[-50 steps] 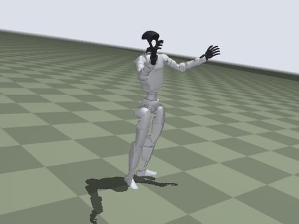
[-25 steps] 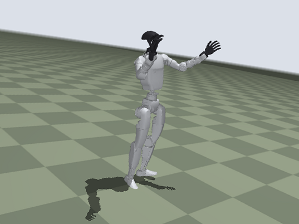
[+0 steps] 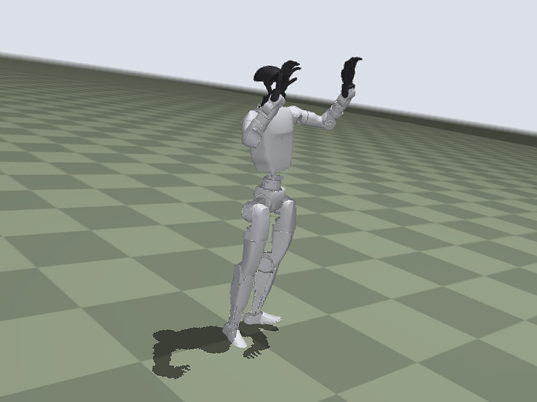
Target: In place motions
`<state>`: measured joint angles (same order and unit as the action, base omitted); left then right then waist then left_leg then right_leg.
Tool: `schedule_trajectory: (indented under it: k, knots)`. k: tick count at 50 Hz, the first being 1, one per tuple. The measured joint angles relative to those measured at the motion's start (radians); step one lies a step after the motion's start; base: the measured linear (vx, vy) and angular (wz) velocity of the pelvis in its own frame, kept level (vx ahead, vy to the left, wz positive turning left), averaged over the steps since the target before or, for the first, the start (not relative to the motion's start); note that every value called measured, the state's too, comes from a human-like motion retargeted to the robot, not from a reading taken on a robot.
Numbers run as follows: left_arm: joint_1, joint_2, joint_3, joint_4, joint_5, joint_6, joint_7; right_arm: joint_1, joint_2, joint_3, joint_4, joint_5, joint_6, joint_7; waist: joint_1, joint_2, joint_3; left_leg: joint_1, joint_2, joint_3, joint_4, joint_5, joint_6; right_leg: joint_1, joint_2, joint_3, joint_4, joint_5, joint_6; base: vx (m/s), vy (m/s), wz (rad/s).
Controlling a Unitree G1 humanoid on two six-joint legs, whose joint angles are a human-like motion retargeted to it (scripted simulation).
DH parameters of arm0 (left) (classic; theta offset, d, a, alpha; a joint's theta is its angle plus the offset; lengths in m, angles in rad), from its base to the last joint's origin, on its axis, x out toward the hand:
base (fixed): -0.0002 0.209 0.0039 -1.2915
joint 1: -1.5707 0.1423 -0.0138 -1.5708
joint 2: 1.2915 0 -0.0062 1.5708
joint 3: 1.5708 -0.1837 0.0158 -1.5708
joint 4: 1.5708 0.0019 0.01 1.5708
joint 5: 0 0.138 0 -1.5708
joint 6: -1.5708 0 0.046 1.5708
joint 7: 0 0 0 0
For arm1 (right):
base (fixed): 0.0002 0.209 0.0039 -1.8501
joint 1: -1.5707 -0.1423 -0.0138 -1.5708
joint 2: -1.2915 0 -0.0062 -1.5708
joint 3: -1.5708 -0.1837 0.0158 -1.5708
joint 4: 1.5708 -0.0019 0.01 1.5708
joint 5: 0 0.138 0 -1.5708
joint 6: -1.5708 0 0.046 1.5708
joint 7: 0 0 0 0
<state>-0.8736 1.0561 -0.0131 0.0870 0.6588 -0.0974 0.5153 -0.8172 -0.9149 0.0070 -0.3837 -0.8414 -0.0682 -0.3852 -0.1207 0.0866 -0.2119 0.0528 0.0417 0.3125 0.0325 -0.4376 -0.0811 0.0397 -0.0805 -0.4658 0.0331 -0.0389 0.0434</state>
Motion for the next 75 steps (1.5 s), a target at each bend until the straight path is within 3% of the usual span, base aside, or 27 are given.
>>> schedule_trajectory:
  k: [5, 12, 15, 18, 22, 25, 29, 34, 37, 45, 52, 55, 60, 63, 68, 72, 75]
  knots:
    - [0.063, -0.021, 0.090, -0.011, -0.057, 0.004, 0.023, 0.097, 0.061, -0.106, 0.065, 0.063, -0.015, -0.026, -0.006, -0.002, 0.006, 0.002, 0.002, -0.004, 0.000, -0.001, 0.001, 0.003, 0.003, -0.003, 0.001, -0.001, 0.001, 0.00, 0.00, 0.00]
    - [0.096, -0.209, 0.246, 0.177, -0.629, 0.219, -0.056, 0.180, 0.237, -0.254, 0.278, 0.262, 0.138, 0.020, -0.002, -0.006, -0.018, -0.005, -0.003, -0.007, 0.000, 0.001, 0.000, -0.001, -0.002, -0.004, 0.000, -0.001, 0.000, 0.00, 0.00, 0.00]
    - [0.120, -0.172, 0.285, 0.223, -0.638, 0.296, -0.069, 0.192, 0.308, -0.296, 0.297, 0.391, 0.158, 0.043, -0.001, -0.001, -0.019, -0.007, -0.002, -0.005, 0.000, 0.001, 0.001, -0.004, 0.000, -0.002, 0.000, 0.000, 0.000, 0.00, 0.00, 0.00]
    - [0.124, -0.178, 0.262, 0.225, -0.626, 0.315, -0.079, 0.201, 0.351, -0.309, 0.289, 0.514, 0.093, 0.009, -0.004, 0.000, -0.014, -0.006, -0.002, -0.008, 0.000, 0.001, 0.001, -0.002, 0.000, -0.004, 0.000, 0.000, 0.000, 0.00, 0.00, 0.00]
    - [0.105, -0.155, 0.203, 0.192, -0.495, 0.271, -0.116, 0.191, 0.335, -0.267, 0.265, 0.526, 0.003, -0.033, -0.004, -0.001, -0.008, -0.006, -0.003, -0.010, 0.001, 0.002, 0.002, 0.000, -0.001, -0.005, 0.000, 0.001, 0.000, 0.00, 0.00, 0.00]
    - [0.076, -0.132, 0.144, 0.153, -0.348, 0.161, -0.125, 0.154, 0.266, -0.178, 0.225, 0.434, -0.029, -0.005, -0.005, 0.000, -0.004, -0.006, -0.002, -0.006, 0.001, 0.003, 0.002, -0.003, -0.001, 0.000, 0.000, 0.002, -0.001, 0.00, 0.00, 0.00]
    - [0.043, -0.057, 0.094, 0.061, -0.055, 0.045, -0.025, 0.070, 0.148, -0.039, 0.137, 0.252, -0.083, 0.023, -0.004, 0.001, 0.003, -0.006, -0.002, 0.006, 0.000, 0.004, 0.001, -0.010, -0.003, 0.010, 0.002, 0.005, -0.002, 0.00, 0.00, 0.00]
    - [0.039, -0.038, 0.072, -0.017, 0.023, -0.032, 0.049, -0.002, 0.058, 0.014, 0.033, -0.013, 0.034, -0.001, -0.006, -0.001, 0.024, 0.001, -0.001, 0.015, -0.001, 0.004, 0.001, -0.012, -0.004, 0.018, 0.005, 0.008, -0.003, 0.00, 0.00, 0.00]
    - [0.066, -0.043, 0.115, -0.009, -0.003, -0.028, 0.060, 0.015, 0.074, -0.021, 0.067, 0.001, 0.069, -0.037, -0.008, -0.003, 0.035, 0.002, 0.000, 0.014, -0.002, 0.005, 0.002, -0.011, -0.002, 0.017, 0.005, 0.010, -0.003, 0.00, 0.00, 0.00]
    - [0.217, -0.151, 0.336, 0.315, -0.346, 0.049, 0.025, 0.158, 0.228, -0.199, 0.442, 0.294, 0.100, 0.072, -0.023, -0.007, 0.043, -0.002, -0.001, 0.004, -0.001, 0.010, 0.004, -0.007, -0.002, 0.009, 0.003, 0.012, -0.003, 0.00, 0.00, 0.00]
    - [0.531, -0.174, 0.566, 0.497, -0.502, 0.021, 0.009, 0.356, 0.374, -0.362, 0.730, 0.479, 0.078, 0.212, -0.029, -0.015, 0.085, 0.007, 0.002, 0.015, -0.001, 0.010, 0.003, -0.003, -0.001, 0.016, 0.003, 0.014, -0.004, 0.00, 0.00, 0.00]
    - [0.710, -0.276, 0.644, 0.496, -0.536, 0.034, -0.100, 0.499, 0.433, -0.392, 0.822, 0.490, 0.024, 0.328, -0.031, -0.011, 0.095, 0.004, 0.004, 0.019, -0.002, 0.009, 0.002, -0.008, 0.000, 0.018, 0.002, 0.015, -0.003, 0.00, 0.00, 0.00]
    - [0.889, -0.545, 0.656, 0.618, -0.492, 0.110, -0.343, 0.726, 0.553, -0.373, 1.049, 0.344, -0.009, 0.470, -0.032, -0.014, 0.097, -0.010, 0.000, 0.010, -0.003, 0.010, 0.002, -0.017, -0.005, 0.012, 0.001, 0.013, -0.001, 0.00, 0.00, 0.00]
    - [0.913, -0.667, 0.622, 0.874, -0.431, 0.184, -0.535, 0.803, 0.618, -0.360, 1.256, 0.211, 0.044, 0.473, -0.036, -0.014, 0.098, -0.016, -0.002, 0.003, -0.001, 0.011, 0.002, -0.016, -0.007, 0.007, 0.000, 0.011, 0.000, 0.00, 0.00, 0.00]
    - [0.890, -0.755, 0.536, 1.383, -0.375, 0.232, -0.632, 0.824, 0.693, -0.379, 1.703, 0.038, 0.256, 0.454, -0.044, -0.011, 0.113, -0.019, -0.001, -0.005, 0.000, 0.012, 0.004, -0.012, -0.005, 0.001, -0.002, 0.011, 0.002, 0.00, 0.00, 0.00]
    - [0.912, -0.823, 0.449, 1.550, -0.302, 0.249, -0.583, 0.817, 0.713, -0.390, 2.043, -0.010, 0.363, 0.557, -0.047, -0.007, 0.120, -0.022, 0.003, 0.001, -0.001, 0.011, 0.002, -0.020, -0.003, 0.005, -0.002, 0.012, 0.003, 0.00, 0.00, 0.00]
    - [0.933, -0.906, 0.463, 1.566, -0.328, 0.233, -0.544, 0.867, 0.752, -0.351, 2.084, 0.070, 0.410, 0.599, -0.035, -0.010, 0.135, -0.014, 0.002, 0.010, -0.003, 0.010, 0.001, -0.019, -0.005, 0.010, 0.000, 0.013, 0.002, 0.01, 0.00, -0.14]
